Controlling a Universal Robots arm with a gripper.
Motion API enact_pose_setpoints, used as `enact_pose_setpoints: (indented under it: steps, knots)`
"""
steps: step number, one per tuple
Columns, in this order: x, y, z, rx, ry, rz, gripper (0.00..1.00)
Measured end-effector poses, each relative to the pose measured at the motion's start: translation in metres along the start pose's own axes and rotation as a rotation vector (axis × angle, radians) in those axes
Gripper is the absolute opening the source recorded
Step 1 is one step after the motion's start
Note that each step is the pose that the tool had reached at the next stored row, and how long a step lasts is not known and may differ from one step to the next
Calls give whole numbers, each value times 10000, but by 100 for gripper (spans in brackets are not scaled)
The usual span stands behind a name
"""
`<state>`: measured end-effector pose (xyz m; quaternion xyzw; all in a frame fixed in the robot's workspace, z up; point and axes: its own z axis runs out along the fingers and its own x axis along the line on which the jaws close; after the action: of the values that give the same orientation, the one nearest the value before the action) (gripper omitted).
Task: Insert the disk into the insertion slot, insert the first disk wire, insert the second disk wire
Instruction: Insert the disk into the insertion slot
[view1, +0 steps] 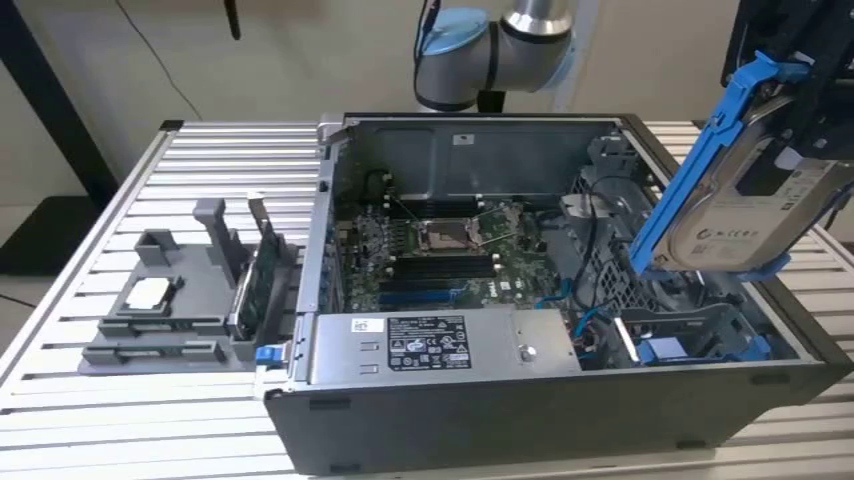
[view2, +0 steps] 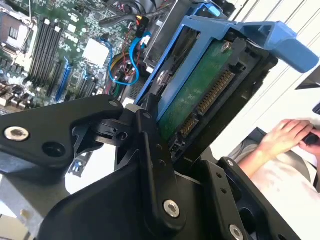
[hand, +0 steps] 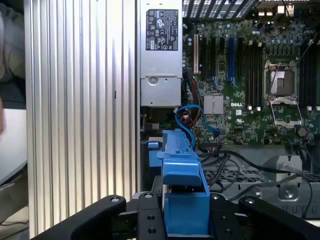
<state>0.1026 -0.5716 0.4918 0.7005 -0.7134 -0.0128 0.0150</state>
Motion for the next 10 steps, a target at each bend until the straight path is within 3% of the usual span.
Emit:
enact_pose_setpoints:
  steps: [10]
  knots:
    - [0,-4,92,0,0,0,33]
